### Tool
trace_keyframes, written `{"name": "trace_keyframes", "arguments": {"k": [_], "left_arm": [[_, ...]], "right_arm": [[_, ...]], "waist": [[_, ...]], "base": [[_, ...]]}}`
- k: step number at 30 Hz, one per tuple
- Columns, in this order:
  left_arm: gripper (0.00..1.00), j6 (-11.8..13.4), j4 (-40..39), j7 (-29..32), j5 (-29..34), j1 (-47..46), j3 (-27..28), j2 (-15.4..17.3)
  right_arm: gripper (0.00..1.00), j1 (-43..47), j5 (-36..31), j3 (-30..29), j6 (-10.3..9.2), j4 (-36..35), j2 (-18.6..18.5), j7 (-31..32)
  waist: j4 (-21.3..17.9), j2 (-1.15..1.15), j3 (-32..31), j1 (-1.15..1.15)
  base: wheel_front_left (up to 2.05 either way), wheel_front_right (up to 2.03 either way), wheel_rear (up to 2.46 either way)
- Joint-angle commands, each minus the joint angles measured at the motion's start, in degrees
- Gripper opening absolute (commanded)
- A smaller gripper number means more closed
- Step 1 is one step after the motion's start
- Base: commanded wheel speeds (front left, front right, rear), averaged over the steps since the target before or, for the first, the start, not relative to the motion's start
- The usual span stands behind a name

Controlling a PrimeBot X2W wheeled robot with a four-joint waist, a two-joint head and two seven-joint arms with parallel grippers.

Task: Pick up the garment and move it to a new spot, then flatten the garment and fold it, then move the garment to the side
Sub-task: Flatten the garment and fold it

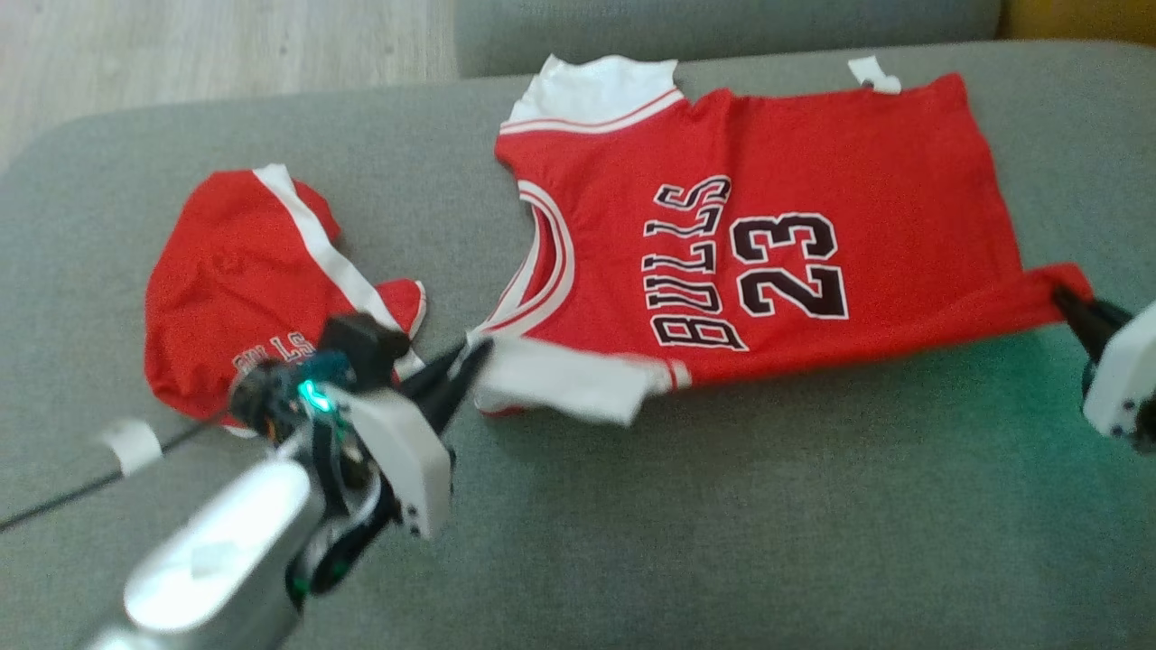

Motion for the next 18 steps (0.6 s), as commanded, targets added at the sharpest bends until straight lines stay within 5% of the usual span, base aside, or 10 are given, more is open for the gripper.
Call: {"name": "trace_keyframes", "arguments": {"k": [1,18], "left_arm": [[0.0,-0.37,-0.21,-0.07,0.79,-4.92,3.53,0.99],[0.0,-6.0,17.76,3.1,4.03,-23.48,0.8,-3.89]], "right_arm": [[0.0,-2.1,-1.0,-0.73,-0.04,-0.79,-0.82,0.15],[0.0,-13.36,-6.33,-0.9,-0.04,6.65,4.45,1.04]], "waist": [[-0.17,0.0,1.75,-0.01],[-0.96,0.0,9.71,-0.01]], "base": [[0.0,0.0,0.0],[0.0,0.0,0.0]]}}
